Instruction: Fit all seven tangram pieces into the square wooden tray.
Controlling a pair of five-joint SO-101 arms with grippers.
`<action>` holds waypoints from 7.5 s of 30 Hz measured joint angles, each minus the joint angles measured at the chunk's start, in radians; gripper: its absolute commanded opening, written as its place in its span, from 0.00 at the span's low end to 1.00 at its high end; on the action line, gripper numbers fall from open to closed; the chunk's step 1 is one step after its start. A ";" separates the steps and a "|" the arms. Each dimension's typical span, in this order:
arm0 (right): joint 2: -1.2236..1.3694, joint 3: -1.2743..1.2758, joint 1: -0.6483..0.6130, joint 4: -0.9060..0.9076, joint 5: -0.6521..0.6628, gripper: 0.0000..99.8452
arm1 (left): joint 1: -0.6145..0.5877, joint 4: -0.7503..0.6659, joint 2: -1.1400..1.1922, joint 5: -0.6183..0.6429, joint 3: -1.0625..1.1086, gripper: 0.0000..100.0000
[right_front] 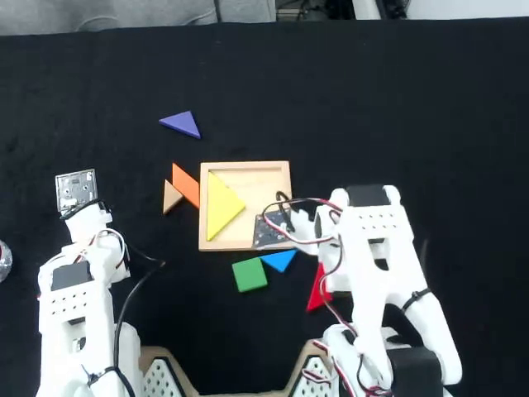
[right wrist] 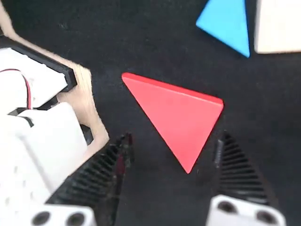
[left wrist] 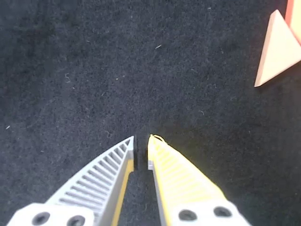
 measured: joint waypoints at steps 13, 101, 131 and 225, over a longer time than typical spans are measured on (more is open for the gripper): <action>0.000 0.149 -0.060 -0.097 0.075 0.39 | 0.000 -0.021 0.000 0.000 0.000 0.07; 0.083 -0.376 -0.368 -0.210 -0.591 0.23 | 0.034 -0.028 0.000 0.000 0.023 0.07; 0.730 -0.687 -0.446 -0.255 -0.609 0.23 | 0.034 -0.028 0.000 0.000 0.023 0.07; 0.689 -0.683 -0.313 -0.450 -1.025 0.01 | -0.002 -0.028 0.000 -0.031 0.023 0.07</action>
